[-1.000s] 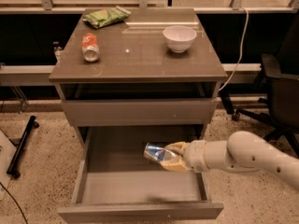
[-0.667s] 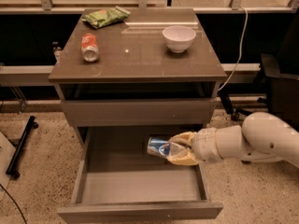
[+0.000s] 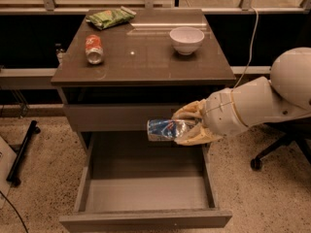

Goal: Pick redbull can from middle drawer and place on counter

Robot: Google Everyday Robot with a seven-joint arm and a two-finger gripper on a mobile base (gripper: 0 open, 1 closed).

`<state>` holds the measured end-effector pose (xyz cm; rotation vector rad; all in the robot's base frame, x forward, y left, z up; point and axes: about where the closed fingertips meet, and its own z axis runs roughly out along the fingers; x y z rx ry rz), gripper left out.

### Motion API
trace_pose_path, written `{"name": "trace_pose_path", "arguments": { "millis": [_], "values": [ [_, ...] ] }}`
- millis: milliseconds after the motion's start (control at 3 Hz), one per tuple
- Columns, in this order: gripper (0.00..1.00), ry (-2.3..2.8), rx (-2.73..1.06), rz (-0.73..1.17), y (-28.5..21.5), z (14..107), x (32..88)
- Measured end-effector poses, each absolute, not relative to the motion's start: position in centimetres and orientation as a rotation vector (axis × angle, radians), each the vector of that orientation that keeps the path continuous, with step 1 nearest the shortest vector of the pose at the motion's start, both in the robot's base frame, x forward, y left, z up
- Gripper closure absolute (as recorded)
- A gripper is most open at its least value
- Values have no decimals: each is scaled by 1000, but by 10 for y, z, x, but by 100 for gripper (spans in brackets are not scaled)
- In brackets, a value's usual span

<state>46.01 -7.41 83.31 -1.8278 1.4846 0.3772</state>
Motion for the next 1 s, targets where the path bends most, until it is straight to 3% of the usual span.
{"name": "trace_pose_path", "arguments": {
  "millis": [333, 1000],
  "values": [
    [100, 1490, -1827, 376, -71, 831, 459],
    [100, 1457, -1820, 186, -56, 882, 477]
  ]
}}
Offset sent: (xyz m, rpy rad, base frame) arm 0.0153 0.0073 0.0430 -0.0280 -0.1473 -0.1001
